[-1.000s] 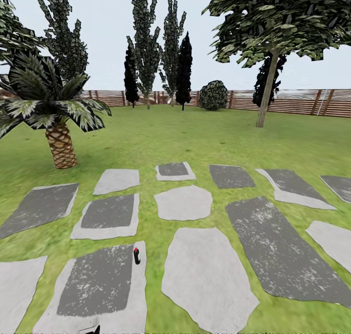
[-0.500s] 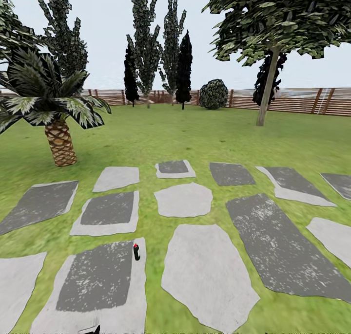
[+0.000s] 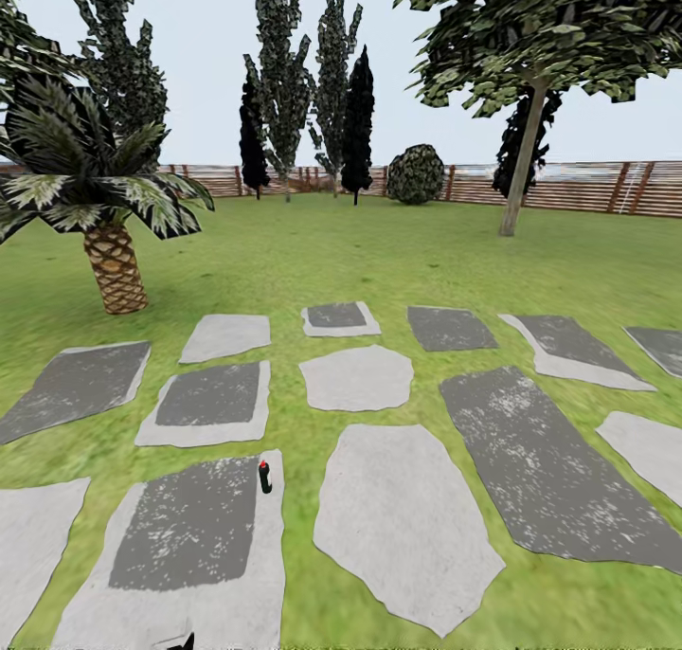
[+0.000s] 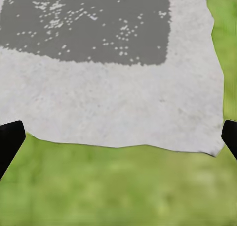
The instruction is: In the garden, pick up the pesticide atomizer on the floor and spray pesticide onto both trees until each tree trunk is fully covered.
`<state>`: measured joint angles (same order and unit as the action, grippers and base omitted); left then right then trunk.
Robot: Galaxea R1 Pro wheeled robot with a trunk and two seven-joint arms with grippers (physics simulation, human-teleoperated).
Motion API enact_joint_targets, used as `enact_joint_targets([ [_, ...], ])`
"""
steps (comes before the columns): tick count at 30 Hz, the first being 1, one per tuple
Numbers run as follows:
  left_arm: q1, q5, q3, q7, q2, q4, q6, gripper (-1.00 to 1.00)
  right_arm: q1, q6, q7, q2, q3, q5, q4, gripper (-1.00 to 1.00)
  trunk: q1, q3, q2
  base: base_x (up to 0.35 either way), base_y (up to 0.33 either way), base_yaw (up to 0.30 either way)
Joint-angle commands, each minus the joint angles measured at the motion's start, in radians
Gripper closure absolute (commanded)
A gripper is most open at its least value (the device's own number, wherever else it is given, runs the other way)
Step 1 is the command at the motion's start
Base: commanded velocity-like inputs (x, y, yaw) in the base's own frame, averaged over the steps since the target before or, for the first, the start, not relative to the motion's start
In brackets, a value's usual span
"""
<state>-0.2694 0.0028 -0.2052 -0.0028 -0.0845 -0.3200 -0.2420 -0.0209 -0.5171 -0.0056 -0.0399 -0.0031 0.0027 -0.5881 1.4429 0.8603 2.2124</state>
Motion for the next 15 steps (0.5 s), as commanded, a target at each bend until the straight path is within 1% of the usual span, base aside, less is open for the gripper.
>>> enact_joint_targets([
  [1,-0.001,0.0,-0.002,0.0,0.0,0.001,-0.003,-1.0,-0.001,-0.003,-0.001,0.0,0.0,0.0,0.001,-1.0,0.004,0.006,0.008,0.0,0.0,0.0],
  [12,-0.001,0.001,-0.002,0.0,0.0,0.001,-0.003,-1.0,-0.001,-0.003,-0.001,0.0,0.0,0.0,0.001,-1.0,0.046,0.058,0.085,0.0,0.0,0.0],
  [15,-0.001,0.001,-0.003,0.0,0.0,0.001,-0.003,-1.0,-0.001,-0.003,-0.001,0.0,0.0,0.0,0.001,-1.0,0.046,0.063,0.085,0.0,0.0,0.0],
])
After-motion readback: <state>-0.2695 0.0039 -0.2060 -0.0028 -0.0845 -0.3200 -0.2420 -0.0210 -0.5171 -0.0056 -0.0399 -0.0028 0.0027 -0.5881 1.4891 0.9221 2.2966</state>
